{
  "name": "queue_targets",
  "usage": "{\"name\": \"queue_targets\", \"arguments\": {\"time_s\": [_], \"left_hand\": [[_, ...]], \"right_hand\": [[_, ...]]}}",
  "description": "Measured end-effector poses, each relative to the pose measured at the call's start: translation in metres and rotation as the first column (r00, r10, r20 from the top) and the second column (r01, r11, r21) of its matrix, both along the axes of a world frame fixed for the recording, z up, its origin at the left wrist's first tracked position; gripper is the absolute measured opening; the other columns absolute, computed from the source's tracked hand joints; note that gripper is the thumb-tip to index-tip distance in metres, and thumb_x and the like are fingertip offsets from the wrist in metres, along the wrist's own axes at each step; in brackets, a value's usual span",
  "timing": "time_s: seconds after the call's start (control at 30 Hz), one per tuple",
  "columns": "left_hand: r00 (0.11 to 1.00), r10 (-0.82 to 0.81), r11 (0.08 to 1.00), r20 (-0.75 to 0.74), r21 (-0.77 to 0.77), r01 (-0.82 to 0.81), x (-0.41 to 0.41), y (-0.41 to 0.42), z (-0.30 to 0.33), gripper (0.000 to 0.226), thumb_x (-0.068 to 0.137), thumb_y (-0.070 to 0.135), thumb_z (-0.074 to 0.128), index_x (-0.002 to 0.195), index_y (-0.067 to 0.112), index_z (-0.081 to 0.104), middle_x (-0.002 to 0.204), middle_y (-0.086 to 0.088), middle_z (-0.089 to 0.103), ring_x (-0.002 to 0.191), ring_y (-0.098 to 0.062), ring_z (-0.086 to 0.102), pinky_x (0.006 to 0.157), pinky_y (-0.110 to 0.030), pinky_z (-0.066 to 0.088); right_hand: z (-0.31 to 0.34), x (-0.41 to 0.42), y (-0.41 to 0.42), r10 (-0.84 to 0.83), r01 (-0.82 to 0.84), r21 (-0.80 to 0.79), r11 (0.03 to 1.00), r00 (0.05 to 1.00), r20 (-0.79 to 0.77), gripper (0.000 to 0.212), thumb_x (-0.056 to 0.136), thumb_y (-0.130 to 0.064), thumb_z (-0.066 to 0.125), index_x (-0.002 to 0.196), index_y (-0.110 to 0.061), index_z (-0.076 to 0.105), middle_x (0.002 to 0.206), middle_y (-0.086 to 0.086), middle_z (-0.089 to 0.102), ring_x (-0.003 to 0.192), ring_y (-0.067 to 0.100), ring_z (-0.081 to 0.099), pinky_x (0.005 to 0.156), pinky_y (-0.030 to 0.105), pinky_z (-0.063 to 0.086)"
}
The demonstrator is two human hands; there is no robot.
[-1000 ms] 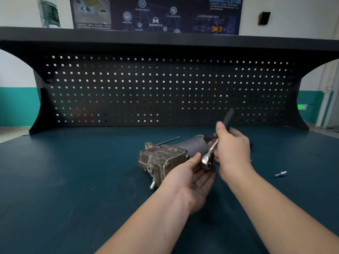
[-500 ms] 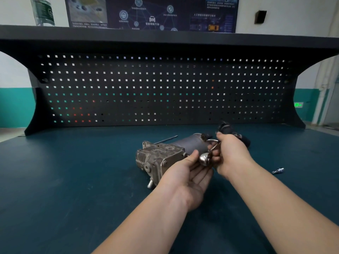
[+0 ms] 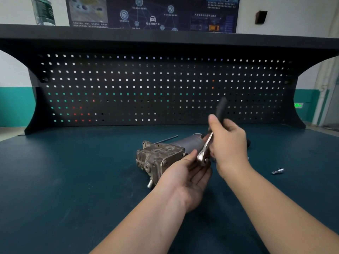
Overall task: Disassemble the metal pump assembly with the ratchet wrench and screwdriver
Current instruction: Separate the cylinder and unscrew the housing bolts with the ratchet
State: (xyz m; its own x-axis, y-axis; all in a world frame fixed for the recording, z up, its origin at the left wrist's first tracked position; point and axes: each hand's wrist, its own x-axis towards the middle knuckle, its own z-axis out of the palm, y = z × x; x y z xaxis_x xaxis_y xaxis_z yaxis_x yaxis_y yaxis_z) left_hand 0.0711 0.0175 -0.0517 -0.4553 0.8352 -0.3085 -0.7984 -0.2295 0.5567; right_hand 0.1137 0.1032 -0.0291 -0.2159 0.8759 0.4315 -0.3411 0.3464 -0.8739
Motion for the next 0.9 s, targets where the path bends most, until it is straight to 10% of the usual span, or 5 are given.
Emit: {"name": "queue_targets", "arguments": {"time_s": [0.13, 0.43, 0.63, 0.73, 0.9], "left_hand": [[1.0, -0.002, 1.0, 0.006, -0.006, 0.002, 0.003, 0.001, -0.001, 0.015, 0.086, 0.009, 0.065, 0.083, -0.005, 0.063, 0.078, -0.018, 0.068, 0.077, -0.025, 0.064, 0.082, -0.034, 0.049], [1.0, -0.027, 1.0, 0.008, -0.008, 0.027, 0.004, -0.005, -0.001, 0.018, 0.084, 0.016, 0.069, 0.076, -0.001, 0.068, 0.065, -0.014, 0.071, 0.051, -0.021, 0.068, 0.053, -0.032, 0.057], [1.0, 0.021, 1.0, -0.01, 0.017, -0.021, 0.003, -0.003, 0.0, 0.015, 0.086, 0.011, 0.065, 0.082, -0.003, 0.065, 0.068, -0.015, 0.07, 0.072, -0.025, 0.066, 0.07, -0.035, 0.056], [1.0, 0.012, 1.0, -0.007, 0.025, -0.012, 0.004, -0.001, 0.0, 0.016, 0.087, 0.011, 0.064, 0.087, -0.006, 0.063, 0.08, -0.02, 0.07, 0.076, -0.026, 0.066, 0.071, -0.034, 0.053], [0.999, 0.013, 1.0, -0.044, -0.001, -0.014, 0.009, -0.002, -0.001, 0.018, 0.086, 0.016, 0.066, 0.084, -0.002, 0.066, 0.078, -0.015, 0.07, 0.079, -0.024, 0.065, 0.076, -0.032, 0.052]], "right_hand": [[-0.006, 0.0, 0.014, 0.119, -0.145, -0.526, 0.838, 0.989, -0.082, 0.024, 0.091, -0.027, 0.06, 0.076, -0.01, 0.054, 0.062, 0.006, 0.054, 0.027, 0.004, 0.036, 0.03, 0.015, 0.026], [-0.001, 0.009, -0.019, -0.028, -0.084, 0.721, 0.688, 0.989, 0.142, 0.031, 0.087, -0.039, 0.059, 0.063, -0.026, 0.046, 0.057, -0.002, 0.051, 0.051, 0.01, 0.047, 0.049, 0.022, 0.039], [0.002, 0.001, -0.01, 0.006, -0.006, 0.023, 1.0, 1.0, -0.005, 0.033, 0.091, -0.031, 0.06, 0.06, -0.021, 0.052, 0.047, -0.001, 0.047, 0.034, 0.008, 0.041, 0.036, 0.019, 0.031], [-0.003, 0.002, 0.003, 0.095, -0.201, -0.565, 0.8, 0.973, -0.211, 0.023, 0.094, -0.022, 0.056, 0.075, -0.011, 0.05, 0.06, 0.006, 0.045, 0.024, 0.004, 0.031, 0.028, 0.013, 0.022], [-0.002, 0.001, -0.002, 0.055, -0.057, -0.08, 0.995, 0.998, -0.028, 0.029, 0.091, -0.033, 0.059, 0.066, -0.019, 0.054, 0.054, -0.002, 0.052, 0.038, 0.005, 0.043, 0.044, 0.025, 0.035]]}}
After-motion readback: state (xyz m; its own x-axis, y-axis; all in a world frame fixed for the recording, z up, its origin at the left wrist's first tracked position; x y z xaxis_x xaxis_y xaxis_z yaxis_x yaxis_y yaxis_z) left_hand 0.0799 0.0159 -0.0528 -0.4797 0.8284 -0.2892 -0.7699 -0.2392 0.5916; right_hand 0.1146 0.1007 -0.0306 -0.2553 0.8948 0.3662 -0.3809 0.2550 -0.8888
